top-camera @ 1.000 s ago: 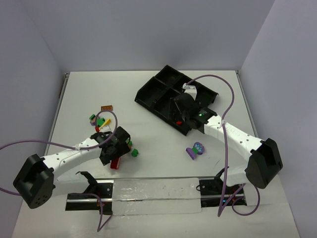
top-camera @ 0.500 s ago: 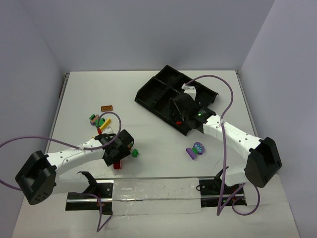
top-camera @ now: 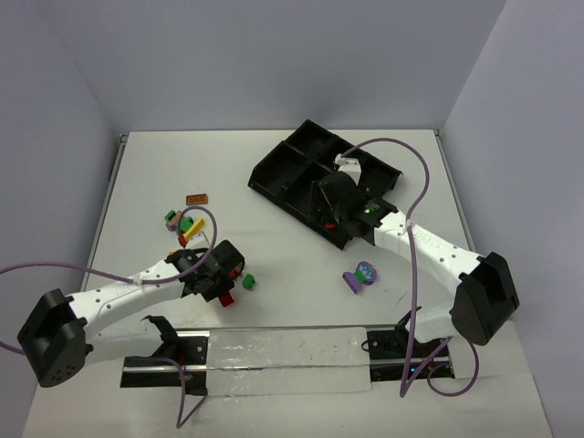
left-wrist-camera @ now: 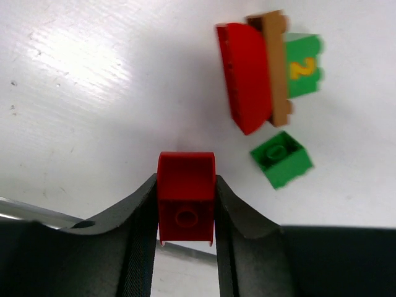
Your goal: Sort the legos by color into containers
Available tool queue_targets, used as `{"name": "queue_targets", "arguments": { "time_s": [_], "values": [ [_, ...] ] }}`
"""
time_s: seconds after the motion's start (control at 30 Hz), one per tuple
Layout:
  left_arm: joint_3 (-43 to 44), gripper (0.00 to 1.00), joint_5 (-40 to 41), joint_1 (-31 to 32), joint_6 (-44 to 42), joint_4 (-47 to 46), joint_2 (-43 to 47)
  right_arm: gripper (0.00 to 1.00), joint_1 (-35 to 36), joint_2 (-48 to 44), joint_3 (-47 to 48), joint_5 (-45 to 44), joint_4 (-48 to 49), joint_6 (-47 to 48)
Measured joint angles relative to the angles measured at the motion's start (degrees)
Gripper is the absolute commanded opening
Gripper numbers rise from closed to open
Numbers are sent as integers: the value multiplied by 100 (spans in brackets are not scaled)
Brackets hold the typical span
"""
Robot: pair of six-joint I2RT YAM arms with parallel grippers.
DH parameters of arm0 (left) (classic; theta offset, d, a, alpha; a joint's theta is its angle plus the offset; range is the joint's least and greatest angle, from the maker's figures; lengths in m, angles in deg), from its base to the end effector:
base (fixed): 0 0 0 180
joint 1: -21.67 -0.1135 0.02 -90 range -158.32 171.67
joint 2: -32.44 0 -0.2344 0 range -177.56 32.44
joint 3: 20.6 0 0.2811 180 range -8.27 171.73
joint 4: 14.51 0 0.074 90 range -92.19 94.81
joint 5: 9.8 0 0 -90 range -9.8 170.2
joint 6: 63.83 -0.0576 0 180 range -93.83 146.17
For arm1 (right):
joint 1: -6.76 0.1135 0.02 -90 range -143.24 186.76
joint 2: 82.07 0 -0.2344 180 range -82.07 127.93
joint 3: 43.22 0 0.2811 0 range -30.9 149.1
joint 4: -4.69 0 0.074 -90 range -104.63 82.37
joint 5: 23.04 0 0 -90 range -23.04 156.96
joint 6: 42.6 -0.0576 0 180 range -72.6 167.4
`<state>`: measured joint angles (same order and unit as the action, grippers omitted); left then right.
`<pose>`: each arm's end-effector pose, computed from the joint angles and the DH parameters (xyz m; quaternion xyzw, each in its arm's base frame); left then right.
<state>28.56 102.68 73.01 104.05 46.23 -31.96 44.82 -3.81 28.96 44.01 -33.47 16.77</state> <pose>0.1551 -0.1586 0.1276 -0.2466 0.9420 -0.0252 0.2261 0.2838 0.1937 0.2246 0.0187 0.9060 0.0636 0.4180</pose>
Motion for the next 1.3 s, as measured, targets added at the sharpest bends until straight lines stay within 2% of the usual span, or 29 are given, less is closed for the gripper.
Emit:
{"name": "queue_targets", "arguments": {
  "time_s": [0.13,0.23,0.3,0.5,0.67,0.83,0.97,1.03,1.07,1.13,1.17,1.2,1.23,1.3],
  "values": [
    [314,0,-27,2,-485,-26,494,94,2,-1,57,-79,-94,1],
    [806,0,-183,2,-1188,-508,704,95,-2,-49,115,-240,-224,1],
    [1274,0,-296,2,-1613,-918,545,95,-38,-184,122,-280,-343,1],
    [3059,0,-964,2,-2790,-2146,-1260,96,-209,-1133,326,-319,-814,4],
    [4584,0,-1679,2,-3445,-2577,-3040,96,-374,-2111,590,-733,-1095,-1],
    [5387,0,-2155,-8,-3711,-2727,-4111,96,-571,-2926,634,-1222,-1315,-9],
    [6116,0,-2392,-11,-3801,-2867,-4906,95,-586,-3240,634,-1406,-1417,-8],
    [6518,4,-2430,-11,-3817,-2912,-5292,95,-594,-3329,634,-1417,-1466,-9],
    [6740,7,-2428,-11,-3815,-2911,-5486,95,-601,-3348,634,-1415,-1507,-20],
    [7160,24,-2417,-14,-3808,-2926,-5857,95,-606,-3352,634,-1414,-1591,-24],
    [7367,36,-2403,-18,-3803,-2923,-6039,95,-608,-3352,634,-1415,-1623,-25],
    [7549,60,-2386,-29,-3795,-2910,-6204,95,-608,-3355,634,-1415,-1646,-25],
    [7699,76,-2361,-41,-3785,-2900,-6339,95,-608,-3361,634,-1416,-1667,-25],
    [7907,94,-2284,-63,-3771,-2872,-6545,95,-608,-3364,632,-1422,-1712,-25]
  ]
}}
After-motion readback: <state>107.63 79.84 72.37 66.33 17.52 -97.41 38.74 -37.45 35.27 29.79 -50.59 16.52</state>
